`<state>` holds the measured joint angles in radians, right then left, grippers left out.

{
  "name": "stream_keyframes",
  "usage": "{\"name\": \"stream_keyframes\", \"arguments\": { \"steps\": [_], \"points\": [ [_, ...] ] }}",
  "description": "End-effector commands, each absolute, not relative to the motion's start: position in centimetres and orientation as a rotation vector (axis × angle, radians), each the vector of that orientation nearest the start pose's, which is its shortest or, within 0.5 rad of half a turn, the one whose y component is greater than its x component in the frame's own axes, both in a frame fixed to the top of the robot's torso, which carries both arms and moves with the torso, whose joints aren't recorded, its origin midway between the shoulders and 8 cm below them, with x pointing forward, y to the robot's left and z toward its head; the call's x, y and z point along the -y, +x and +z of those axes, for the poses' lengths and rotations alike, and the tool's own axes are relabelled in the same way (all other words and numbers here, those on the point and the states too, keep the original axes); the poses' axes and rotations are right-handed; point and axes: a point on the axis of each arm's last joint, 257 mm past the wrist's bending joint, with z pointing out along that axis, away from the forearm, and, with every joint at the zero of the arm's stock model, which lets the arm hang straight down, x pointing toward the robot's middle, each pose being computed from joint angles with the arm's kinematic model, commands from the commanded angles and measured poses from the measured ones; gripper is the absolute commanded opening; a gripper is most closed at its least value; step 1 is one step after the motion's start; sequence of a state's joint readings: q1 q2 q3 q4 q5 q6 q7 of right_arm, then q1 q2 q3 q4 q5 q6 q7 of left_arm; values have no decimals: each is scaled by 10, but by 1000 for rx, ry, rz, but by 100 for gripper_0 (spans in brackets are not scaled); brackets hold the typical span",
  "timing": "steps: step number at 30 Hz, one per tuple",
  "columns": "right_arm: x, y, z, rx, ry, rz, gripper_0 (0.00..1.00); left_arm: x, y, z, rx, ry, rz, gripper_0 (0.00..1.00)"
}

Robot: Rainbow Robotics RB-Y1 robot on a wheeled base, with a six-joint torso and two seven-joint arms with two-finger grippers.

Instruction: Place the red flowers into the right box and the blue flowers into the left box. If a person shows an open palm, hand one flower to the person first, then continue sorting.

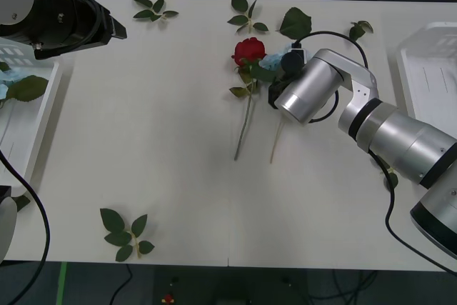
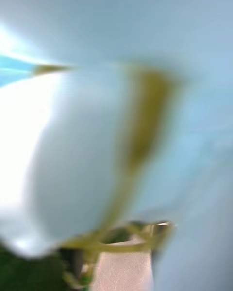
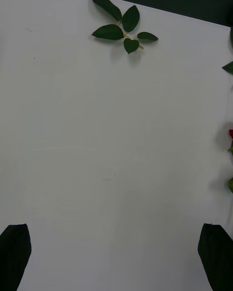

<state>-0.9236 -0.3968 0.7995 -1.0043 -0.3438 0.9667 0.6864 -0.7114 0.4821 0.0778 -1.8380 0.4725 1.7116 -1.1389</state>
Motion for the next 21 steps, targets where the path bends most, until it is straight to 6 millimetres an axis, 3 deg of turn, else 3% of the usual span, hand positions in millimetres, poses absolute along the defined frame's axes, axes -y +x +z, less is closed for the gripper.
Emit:
{"name": "stream_keyframes", "arguments": {
  "steps": [1,11,21],
  "points": [
    [119,645,-256,-2325,71,5,0,-224,558,-36,-2261,-141,-226,100],
    [120,650,-246,-2304,62,45,0,-224,558,-36,-2261,-141,-226,100],
    [128,640,-191,-2269,3,254,0,-224,558,-36,-2261,-141,-226,100]
  ]
}}
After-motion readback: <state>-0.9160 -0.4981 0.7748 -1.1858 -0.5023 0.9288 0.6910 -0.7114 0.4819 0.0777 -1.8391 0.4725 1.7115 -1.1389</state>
